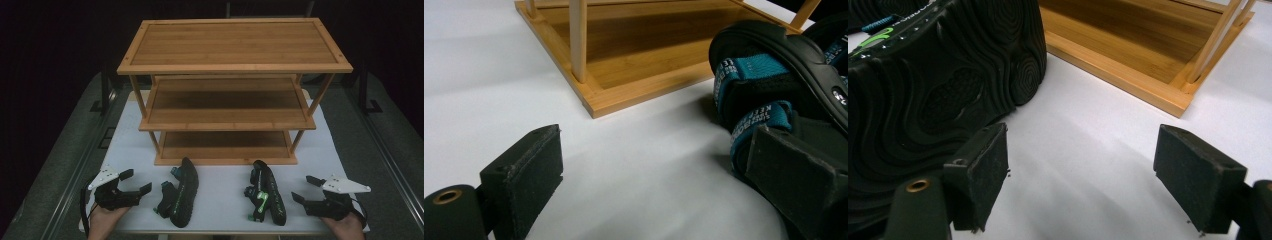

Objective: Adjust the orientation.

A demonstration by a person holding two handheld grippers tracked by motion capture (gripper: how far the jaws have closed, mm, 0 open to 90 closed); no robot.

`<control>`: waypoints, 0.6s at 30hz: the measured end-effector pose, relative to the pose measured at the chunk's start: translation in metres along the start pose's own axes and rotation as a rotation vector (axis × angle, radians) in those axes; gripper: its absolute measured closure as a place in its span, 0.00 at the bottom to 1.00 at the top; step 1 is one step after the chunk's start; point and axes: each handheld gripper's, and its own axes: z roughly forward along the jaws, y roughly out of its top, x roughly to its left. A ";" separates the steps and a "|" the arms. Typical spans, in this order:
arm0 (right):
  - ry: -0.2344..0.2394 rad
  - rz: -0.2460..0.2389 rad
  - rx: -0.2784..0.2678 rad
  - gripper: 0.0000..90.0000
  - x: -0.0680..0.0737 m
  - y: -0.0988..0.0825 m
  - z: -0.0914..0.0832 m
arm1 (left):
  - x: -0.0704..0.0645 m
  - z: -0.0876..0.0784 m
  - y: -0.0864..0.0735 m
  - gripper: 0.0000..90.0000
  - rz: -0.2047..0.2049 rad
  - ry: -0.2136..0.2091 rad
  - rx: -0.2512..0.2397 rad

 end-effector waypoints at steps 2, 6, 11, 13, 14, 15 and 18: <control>0.000 0.005 -0.003 0.24 -0.001 0.000 -0.001 | 0.001 0.000 0.000 0.08 0.000 -0.003 0.002; -0.007 0.017 -0.004 0.24 -0.002 0.000 -0.002 | 0.003 0.000 -0.002 0.08 0.001 -0.009 0.007; -0.019 0.007 -0.010 0.24 0.000 0.002 -0.003 | 0.001 -0.001 -0.001 0.08 0.013 -0.012 0.009; -0.026 0.003 -0.016 0.24 0.002 0.003 -0.003 | 0.001 -0.002 -0.001 0.08 0.015 -0.012 0.008; -0.026 0.004 -0.017 0.24 0.002 0.003 -0.003 | 0.000 -0.002 -0.001 0.08 0.020 -0.011 0.011; -0.026 0.004 -0.017 0.24 0.002 0.003 -0.003 | 0.000 -0.002 -0.001 0.08 0.020 -0.011 0.011; -0.026 0.007 -0.022 0.24 0.001 0.003 -0.003 | -0.003 -0.001 -0.001 0.09 0.029 -0.008 0.031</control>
